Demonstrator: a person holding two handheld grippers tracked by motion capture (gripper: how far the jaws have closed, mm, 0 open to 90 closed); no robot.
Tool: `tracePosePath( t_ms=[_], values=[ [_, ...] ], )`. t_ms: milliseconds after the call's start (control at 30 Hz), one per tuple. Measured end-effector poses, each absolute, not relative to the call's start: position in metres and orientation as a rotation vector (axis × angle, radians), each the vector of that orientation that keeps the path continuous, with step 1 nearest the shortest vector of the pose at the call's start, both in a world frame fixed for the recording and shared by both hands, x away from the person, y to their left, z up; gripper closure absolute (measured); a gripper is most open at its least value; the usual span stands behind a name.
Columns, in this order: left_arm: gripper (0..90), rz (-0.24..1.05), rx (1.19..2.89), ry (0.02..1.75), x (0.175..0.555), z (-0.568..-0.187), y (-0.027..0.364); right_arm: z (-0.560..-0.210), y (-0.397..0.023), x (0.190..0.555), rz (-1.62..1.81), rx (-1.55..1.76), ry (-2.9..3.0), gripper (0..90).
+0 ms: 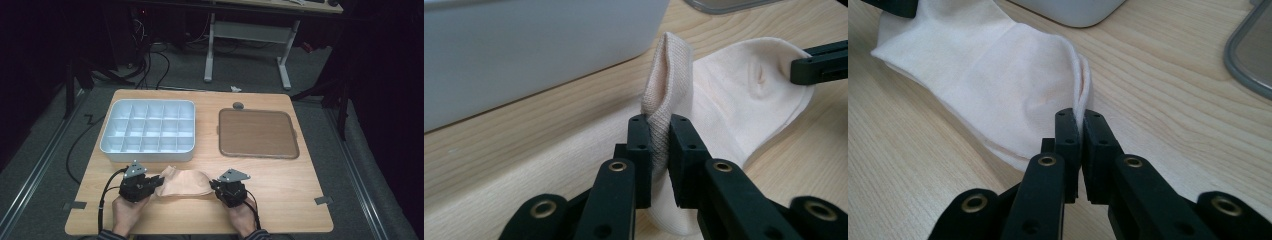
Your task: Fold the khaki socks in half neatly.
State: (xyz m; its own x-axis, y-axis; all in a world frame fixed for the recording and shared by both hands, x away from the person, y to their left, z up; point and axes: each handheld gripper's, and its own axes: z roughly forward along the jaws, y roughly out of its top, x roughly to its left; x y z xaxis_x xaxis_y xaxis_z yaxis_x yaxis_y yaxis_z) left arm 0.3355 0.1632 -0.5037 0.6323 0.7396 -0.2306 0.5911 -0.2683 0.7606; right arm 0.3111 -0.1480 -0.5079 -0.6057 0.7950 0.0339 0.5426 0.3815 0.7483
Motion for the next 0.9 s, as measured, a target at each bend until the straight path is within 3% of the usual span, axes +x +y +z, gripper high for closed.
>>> tracePosePath(
  t_ms=[900],
  values=[
    [80.9,0.164,2.032,0.993,0.346,-0.515,0.121,-0.504,-0.186,0.309,1.011,1.246,2.242,86.7]
  ],
)
